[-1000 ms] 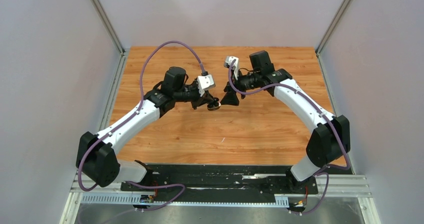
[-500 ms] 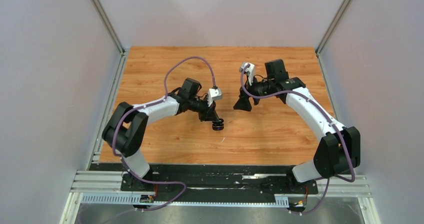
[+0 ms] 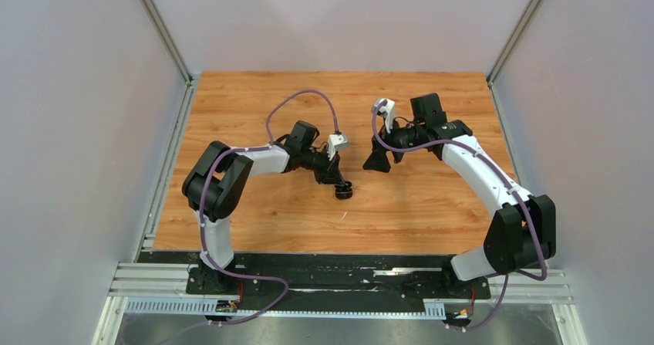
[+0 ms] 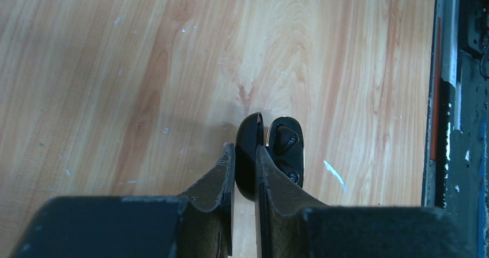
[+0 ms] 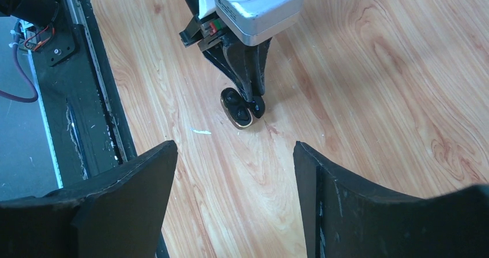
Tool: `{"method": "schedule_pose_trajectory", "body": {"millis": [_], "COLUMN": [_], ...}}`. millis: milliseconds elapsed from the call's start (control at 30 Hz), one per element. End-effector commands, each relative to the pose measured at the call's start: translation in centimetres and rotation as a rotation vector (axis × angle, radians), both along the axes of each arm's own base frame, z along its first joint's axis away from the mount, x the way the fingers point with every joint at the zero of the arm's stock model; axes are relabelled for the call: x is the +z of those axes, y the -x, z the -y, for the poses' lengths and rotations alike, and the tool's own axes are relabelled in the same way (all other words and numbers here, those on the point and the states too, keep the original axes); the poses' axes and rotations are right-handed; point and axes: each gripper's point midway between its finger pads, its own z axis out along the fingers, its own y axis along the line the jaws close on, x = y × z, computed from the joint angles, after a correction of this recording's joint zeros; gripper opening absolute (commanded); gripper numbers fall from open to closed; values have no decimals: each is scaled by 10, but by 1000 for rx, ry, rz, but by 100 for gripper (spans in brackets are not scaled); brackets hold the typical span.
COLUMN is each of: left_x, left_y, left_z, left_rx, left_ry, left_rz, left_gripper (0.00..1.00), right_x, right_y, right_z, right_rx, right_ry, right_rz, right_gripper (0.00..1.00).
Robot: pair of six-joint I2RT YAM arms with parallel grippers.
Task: Insert the wireless bluetooth earbuds into the charging case
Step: Place the charging case at the center of the board, then reset both arms
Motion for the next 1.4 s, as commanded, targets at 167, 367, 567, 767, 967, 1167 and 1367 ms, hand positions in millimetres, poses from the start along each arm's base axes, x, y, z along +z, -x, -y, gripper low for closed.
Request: {"method": "schedule_pose_trajectory", "body": {"millis": [167, 367, 567, 767, 967, 1167, 1367], "left_x": [9, 24, 59, 132, 204, 241, 264], "left_y": [-25, -41, -56, -73, -84, -68, -63], "left_z": [7, 5, -4, -36, -99, -145, -180], "left_rx": [43, 73, 110, 235, 471, 604, 824], "left_ry": [26, 33, 64, 55, -23, -105, -134], "left_rz": [41, 64, 92, 224, 363, 471, 463], "left_gripper": [33, 43, 45, 46, 79, 100, 100], "right_x": [6, 5, 2, 36, 88, 130, 147], "right_y": [-11, -13, -15, -56, -101, -121, -122], "right_z": [3, 4, 8, 19, 37, 74, 94], "right_rx": [-9, -13, -23, -215, -403, -649, -877], "right_ry": [-3, -1, 13, 1, -25, -12, -80], "right_rz": [50, 50, 59, 156, 257, 340, 278], "right_gripper": [73, 73, 73, 83, 100, 100, 100]}}
